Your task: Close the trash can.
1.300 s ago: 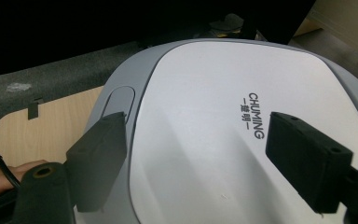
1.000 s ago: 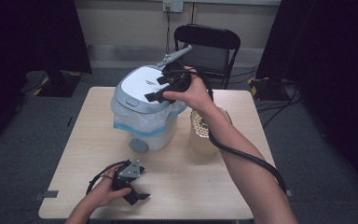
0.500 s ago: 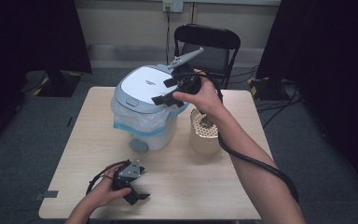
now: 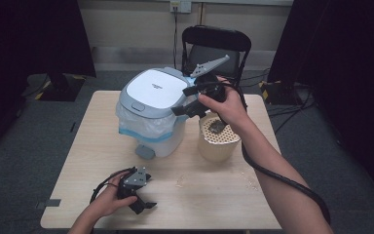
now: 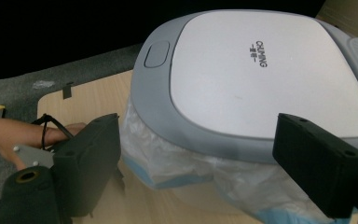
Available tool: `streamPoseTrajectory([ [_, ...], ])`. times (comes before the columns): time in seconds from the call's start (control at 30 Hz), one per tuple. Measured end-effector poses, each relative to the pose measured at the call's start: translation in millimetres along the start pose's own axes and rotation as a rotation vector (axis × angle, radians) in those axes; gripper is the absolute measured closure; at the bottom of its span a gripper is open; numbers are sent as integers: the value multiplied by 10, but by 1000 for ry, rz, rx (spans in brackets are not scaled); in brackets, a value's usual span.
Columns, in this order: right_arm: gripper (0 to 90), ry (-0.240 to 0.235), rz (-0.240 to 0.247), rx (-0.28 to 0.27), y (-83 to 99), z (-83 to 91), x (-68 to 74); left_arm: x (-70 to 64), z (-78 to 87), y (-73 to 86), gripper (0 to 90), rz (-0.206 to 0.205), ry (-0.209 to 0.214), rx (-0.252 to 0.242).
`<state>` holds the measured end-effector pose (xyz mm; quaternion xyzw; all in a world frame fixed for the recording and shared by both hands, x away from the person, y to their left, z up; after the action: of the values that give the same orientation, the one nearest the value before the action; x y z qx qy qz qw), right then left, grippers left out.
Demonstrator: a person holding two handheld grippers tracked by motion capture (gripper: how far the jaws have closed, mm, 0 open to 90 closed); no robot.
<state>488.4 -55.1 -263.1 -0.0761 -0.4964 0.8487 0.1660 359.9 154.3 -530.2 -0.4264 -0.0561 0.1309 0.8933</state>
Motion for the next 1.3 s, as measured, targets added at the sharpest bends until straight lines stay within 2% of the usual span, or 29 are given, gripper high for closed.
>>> streamPoseTrajectory([
  [0.43, 147, -3, 4, 18, 216, 170, 60, 0, -1, 0, 0, 0, -1, -1],
  [0.73, 147, -22, 0, 22, 404, 178, 114, 0, -1, 0, 0, -1, 0, 0],
  [0.87, 146, -29, 15, 36, 487, 175, 155, -1, -2, 0, 0, 3, -1, -3],
  [1.3, 146, -68, -3, 44, 726, 132, 255, 0, -4, 1, 0, 1, -3, -3],
])
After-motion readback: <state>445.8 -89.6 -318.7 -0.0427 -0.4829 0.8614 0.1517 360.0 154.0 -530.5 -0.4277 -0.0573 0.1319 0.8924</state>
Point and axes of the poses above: each handheld gripper's, and its own axes: z roughly backward along the jaws, y roughly out of its underside, x roughly to its left, the point moved 4 cm from there along -z, roughly forward along the jaws, and after that the axes turned 5 degrees about -x, right-handed, at the moved point
